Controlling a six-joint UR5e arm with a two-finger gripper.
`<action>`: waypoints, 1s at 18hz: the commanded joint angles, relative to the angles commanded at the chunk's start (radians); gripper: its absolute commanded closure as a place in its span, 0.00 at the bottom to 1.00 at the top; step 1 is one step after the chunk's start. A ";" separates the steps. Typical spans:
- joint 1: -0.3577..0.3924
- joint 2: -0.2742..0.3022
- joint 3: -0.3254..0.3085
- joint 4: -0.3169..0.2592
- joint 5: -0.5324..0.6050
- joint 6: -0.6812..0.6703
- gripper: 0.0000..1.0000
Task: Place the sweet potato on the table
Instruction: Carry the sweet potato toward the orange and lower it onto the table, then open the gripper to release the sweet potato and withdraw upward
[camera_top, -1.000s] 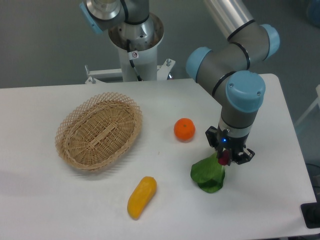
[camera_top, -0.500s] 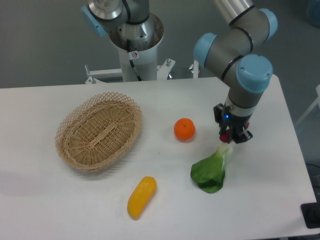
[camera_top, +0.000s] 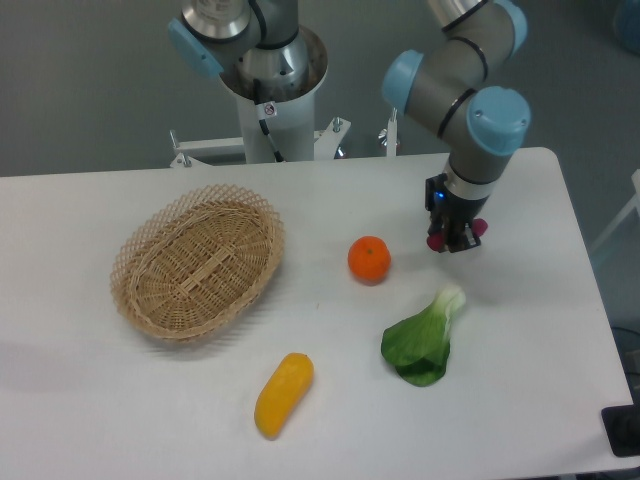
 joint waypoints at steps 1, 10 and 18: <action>0.000 0.002 -0.011 0.000 0.000 0.000 0.65; -0.009 0.008 -0.006 0.002 -0.005 -0.035 0.01; -0.018 -0.003 0.112 -0.009 -0.012 -0.075 0.00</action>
